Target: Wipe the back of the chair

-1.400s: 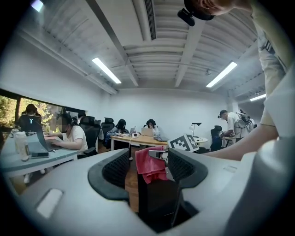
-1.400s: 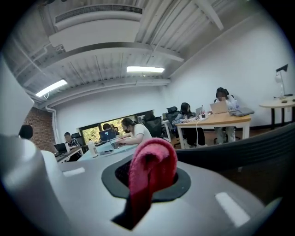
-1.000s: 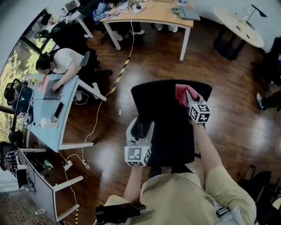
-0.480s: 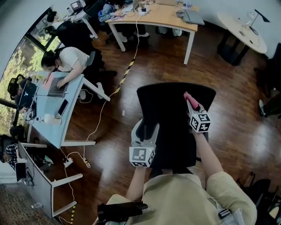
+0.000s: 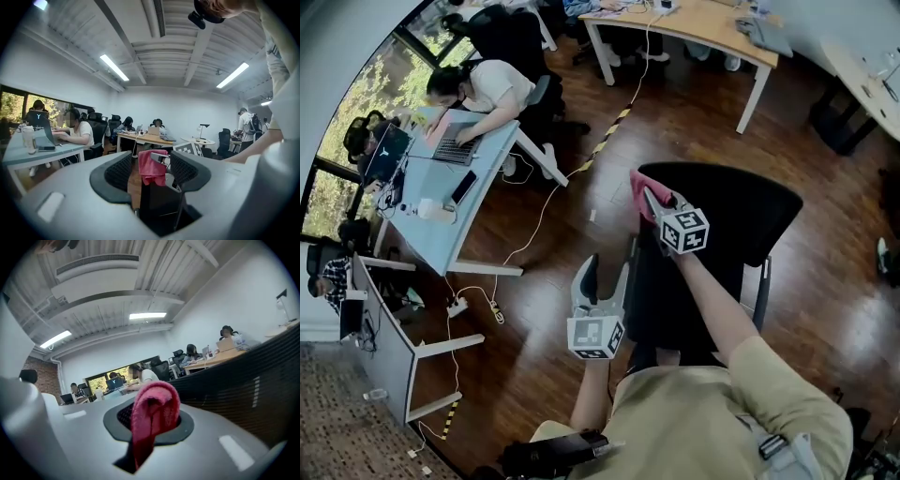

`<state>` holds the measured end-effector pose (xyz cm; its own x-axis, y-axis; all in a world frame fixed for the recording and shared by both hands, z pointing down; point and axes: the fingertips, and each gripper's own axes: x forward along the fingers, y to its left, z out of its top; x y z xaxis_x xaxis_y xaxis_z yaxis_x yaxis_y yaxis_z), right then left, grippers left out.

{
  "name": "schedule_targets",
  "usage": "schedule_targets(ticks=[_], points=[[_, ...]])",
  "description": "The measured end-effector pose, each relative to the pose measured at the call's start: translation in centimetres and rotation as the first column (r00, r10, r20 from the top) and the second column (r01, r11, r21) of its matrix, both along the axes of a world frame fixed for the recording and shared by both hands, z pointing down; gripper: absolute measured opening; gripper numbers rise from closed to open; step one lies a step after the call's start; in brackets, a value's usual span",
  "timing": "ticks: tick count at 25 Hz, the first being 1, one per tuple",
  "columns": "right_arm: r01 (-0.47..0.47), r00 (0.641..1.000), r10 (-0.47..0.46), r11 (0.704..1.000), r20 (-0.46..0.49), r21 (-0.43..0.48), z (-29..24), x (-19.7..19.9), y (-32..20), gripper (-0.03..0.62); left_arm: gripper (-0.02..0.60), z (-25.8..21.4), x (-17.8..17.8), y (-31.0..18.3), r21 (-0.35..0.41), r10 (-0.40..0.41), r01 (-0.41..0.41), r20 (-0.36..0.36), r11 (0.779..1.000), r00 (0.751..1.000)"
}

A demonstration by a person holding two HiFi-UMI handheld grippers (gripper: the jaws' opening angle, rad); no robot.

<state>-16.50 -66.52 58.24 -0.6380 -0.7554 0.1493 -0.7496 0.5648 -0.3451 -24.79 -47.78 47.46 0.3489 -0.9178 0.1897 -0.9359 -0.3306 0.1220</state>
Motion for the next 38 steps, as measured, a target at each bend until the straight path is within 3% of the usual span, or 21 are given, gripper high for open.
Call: schedule_targets(ticks=[3,6,8,12,14,16,18,20,22,24,27,30,32,34,36,38], points=[[-0.092,0.995,0.091,0.996,-0.046,-0.004,1.0,5.7,-0.5,0.032,0.239,0.3,0.0,-0.4,0.002,0.01,-0.01,-0.007,1.0,1.0],[-0.246,0.966,0.243,0.969,-0.083,-0.028,2.5,15.6,0.9,0.032,0.239,0.4,1.5,-1.5,0.011,0.053,-0.053,-0.015,0.999,0.998],[-0.373,0.924,0.366,0.927,-0.113,-0.042,3.1,23.6,2.7,0.032,0.239,0.3,2.9,-2.3,0.018,0.09,-0.09,-0.023,0.996,0.996],[-0.582,0.803,0.567,0.812,-0.184,-0.037,3.3,38.0,7.7,0.032,0.239,-0.2,5.7,-3.0,0.027,0.159,-0.159,-0.029,0.987,0.987],[-0.623,0.767,0.604,0.782,-0.217,-0.022,2.9,42.3,9.4,0.032,0.239,-0.5,7.0,-2.9,0.029,0.19,-0.189,-0.026,0.982,0.981],[-0.628,0.759,0.609,0.778,-0.232,-0.01,2.3,43.9,10.3,0.032,0.239,-0.7,7.8,-2.6,0.031,0.208,-0.207,-0.021,0.978,0.978],[-0.597,0.785,0.58,0.802,-0.215,-0.015,2.2,42.1,10.4,0.032,0.239,-0.6,7.8,-2.2,0.026,0.206,-0.206,-0.02,0.978,0.978],[-0.513,0.851,0.501,0.857,-0.158,-0.044,2.6,36.8,9.9,0.032,0.239,-0.4,7.6,-1.7,0.016,0.192,-0.192,-0.021,0.981,0.981],[-0.344,0.937,0.337,0.936,-0.095,-0.077,3.3,28.1,9.2,0.032,0.239,-0.5,7.2,-1.2,0.01,0.174,-0.174,-0.018,0.985,0.985],[-0.138,0.989,0.133,0.987,-0.058,-0.088,3.9,18.3,8.3,0.032,0.239,-0.8,6.6,-1.1,0.01,0.158,-0.158,-0.01,0.987,0.987],[0.062,0.998,-0.06,0.993,0.026,-0.096,3.6,6.2,6.6,0.034,0.236,-0.8,5.3,-1.0,0.0,0.126,-0.126,0.001,0.992,0.992],[0.129,0.991,-0.124,0.986,0.054,-0.103,3.5,-0.5,4.3,0.035,0.235,-0.5,4.3,-0.9,-0.017,0.098,-0.098,0.01,0.995,0.995],[0.106,0.994,-0.102,0.988,0.037,-0.109,4.2,-1.3,3.0,0.035,0.235,-0.4,3.9,-0.8,-0.019,0.085,-0.084,0.016,0.996,0.996],[0.041,0.999,-0.04,0.993,0.012,-0.115,5.3,1.2,2.2,0.035,0.233,-0.2,3.8,-0.8,-0.019,0.084,-0.083,0.018,0.996,0.996],[-0.059,0.998,0.056,0.992,-0.029,-0.116,6.6,6.2,1.9,0.035,0.233,0.3,4.2,-0.9,-0.025,0.101,-0.101,0.017,0.995,0.995],[-0.201,0.978,0.193,0.972,-0.074,-0.123,7.8,13.1,1.9,0.035,0.233,0.7,4.9,-1.3,-0.03,0.124,-0.124,0.009,0.992,0.992]])
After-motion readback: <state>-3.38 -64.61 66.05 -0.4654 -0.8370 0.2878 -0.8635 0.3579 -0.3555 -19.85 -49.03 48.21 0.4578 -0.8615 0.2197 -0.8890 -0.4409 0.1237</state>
